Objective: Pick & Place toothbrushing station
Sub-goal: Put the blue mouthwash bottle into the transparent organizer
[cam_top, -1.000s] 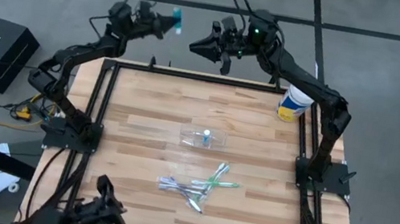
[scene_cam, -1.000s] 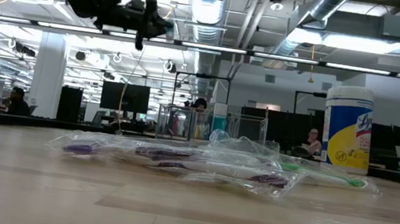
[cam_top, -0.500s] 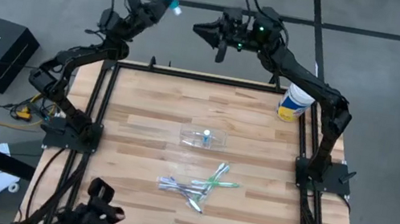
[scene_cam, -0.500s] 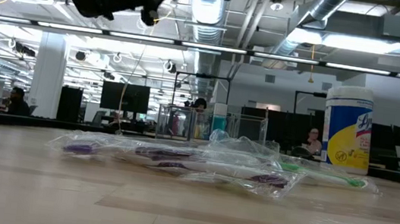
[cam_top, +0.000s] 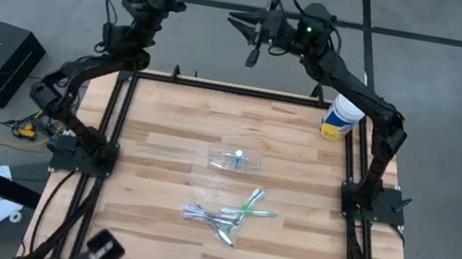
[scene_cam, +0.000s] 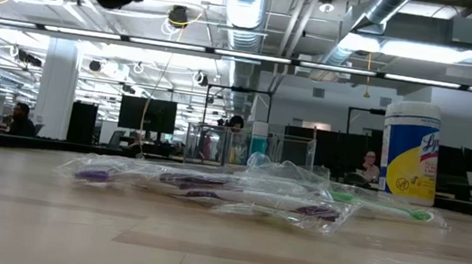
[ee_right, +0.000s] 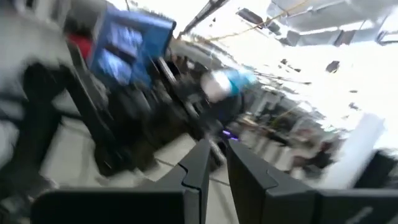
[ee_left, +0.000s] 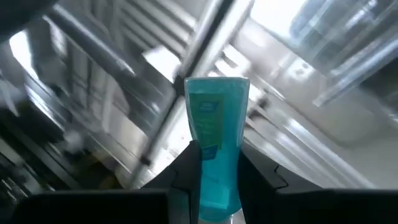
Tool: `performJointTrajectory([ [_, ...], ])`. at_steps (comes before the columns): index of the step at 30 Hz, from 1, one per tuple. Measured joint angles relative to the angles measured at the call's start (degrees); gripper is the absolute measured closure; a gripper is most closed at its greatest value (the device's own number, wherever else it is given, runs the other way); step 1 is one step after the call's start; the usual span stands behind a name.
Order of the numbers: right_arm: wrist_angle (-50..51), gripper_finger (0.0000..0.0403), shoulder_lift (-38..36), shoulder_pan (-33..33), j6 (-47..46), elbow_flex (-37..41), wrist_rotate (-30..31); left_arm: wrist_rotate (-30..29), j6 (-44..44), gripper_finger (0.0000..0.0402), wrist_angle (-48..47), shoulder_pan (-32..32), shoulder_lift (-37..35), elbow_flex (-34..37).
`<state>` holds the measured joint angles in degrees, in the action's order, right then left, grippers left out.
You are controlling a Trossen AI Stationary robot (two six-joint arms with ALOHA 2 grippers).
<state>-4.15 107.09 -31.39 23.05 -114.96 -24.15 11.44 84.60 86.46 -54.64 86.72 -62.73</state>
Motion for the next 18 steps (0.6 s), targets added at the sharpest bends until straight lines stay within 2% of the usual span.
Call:
performJointTrajectory([
  [4,1.4,0.0356,0.0,0.7,8.8,-1.0,2.0,2.1,3.4,0.0335,-1.0,3.0,-2.0,-2.3],
  [13,1.2,0.0356,0.0,4.3,25.6,-3.5,6.1,6.9,6.1,0.0335,-15.4,9.8,-8.0,-4.2],
  [18,1.1,0.0356,0.0,7.8,37.9,-3.9,10.8,7.5,9.3,0.0335,-17.6,13.1,-8.4,-4.2],
])
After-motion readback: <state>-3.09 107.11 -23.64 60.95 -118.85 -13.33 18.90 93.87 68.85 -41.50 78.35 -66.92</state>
